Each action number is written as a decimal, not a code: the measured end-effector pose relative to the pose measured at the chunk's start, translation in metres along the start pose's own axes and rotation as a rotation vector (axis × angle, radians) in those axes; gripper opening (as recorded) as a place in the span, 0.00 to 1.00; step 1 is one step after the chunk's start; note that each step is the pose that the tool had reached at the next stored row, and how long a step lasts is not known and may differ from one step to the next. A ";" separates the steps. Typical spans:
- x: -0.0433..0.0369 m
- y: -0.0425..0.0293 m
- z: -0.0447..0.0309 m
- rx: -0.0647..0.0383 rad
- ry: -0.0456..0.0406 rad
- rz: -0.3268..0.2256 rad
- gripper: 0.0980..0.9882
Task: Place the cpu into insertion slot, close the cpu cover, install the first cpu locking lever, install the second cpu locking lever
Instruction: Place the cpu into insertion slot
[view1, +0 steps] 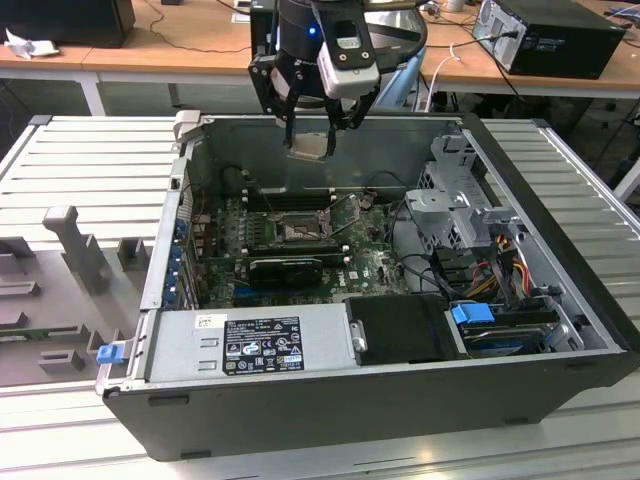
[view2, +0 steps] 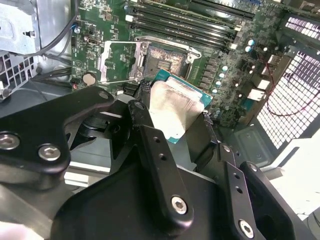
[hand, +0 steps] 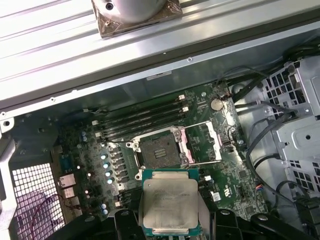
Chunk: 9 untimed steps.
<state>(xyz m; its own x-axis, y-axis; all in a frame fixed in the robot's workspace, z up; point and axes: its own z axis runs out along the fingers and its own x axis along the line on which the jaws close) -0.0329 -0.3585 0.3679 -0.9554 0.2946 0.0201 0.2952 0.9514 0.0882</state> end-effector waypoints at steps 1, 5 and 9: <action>0.0000 0.0000 0.0000 0.000 -0.0006 0.006 0.48; 0.0000 0.0000 0.0000 0.000 -0.0017 0.019 0.48; 0.0000 0.0000 0.0001 -0.001 -0.0028 0.031 0.48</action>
<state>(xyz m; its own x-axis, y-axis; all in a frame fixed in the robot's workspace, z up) -0.0329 -0.3585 0.3678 -0.9457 0.3244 0.0201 0.3249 0.9416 0.0882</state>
